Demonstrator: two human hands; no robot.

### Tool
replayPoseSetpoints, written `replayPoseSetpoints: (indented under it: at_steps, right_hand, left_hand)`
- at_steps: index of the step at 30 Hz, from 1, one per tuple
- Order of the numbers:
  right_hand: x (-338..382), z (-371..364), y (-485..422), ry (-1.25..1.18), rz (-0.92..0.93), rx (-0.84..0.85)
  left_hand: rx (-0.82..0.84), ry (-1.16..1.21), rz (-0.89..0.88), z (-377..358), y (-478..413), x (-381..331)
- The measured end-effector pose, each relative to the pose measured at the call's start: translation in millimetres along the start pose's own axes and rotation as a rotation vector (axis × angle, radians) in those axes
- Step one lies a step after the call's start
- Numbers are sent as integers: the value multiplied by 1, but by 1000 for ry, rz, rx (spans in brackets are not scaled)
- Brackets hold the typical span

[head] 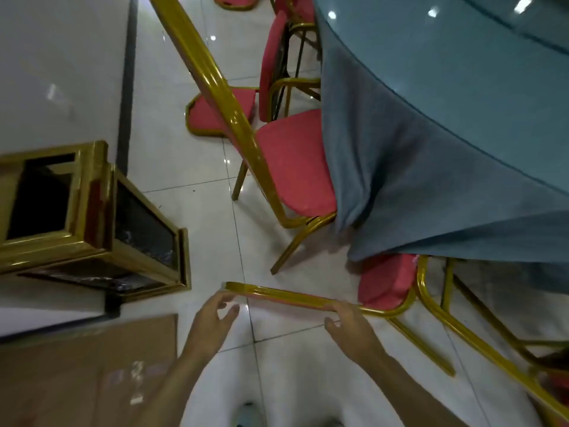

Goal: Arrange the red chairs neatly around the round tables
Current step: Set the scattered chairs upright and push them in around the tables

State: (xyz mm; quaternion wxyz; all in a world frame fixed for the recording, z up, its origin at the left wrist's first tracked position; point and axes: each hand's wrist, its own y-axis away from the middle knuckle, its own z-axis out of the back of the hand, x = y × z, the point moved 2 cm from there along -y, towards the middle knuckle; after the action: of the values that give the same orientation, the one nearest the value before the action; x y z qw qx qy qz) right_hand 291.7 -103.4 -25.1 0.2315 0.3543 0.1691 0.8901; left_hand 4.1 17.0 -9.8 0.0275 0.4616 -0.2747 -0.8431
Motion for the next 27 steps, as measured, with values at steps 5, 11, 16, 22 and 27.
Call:
replayPoseSetpoints:
  at_steps: [5, 11, 16, 22, 27]
  right_hand:
    - [22, -46, -50, 266, 65, 119]
    - [42, -108, -116, 416, 46, 285]
    - [58, -143, -148, 489, 126, 199]
    - [71, -138, -138, 770, 270, 100]
    - [72, -122, -115, 751, 283, 122]
  left_hand:
    - [42, -45, 53, -4, -26, 39]
    - [105, -130, 59, -11, -49, 77]
    - [223, -331, -39, -12, -62, 89]
    - [273, -370, -25, 5, -61, 84]
    - [223, -115, 147, 23, -61, 77]
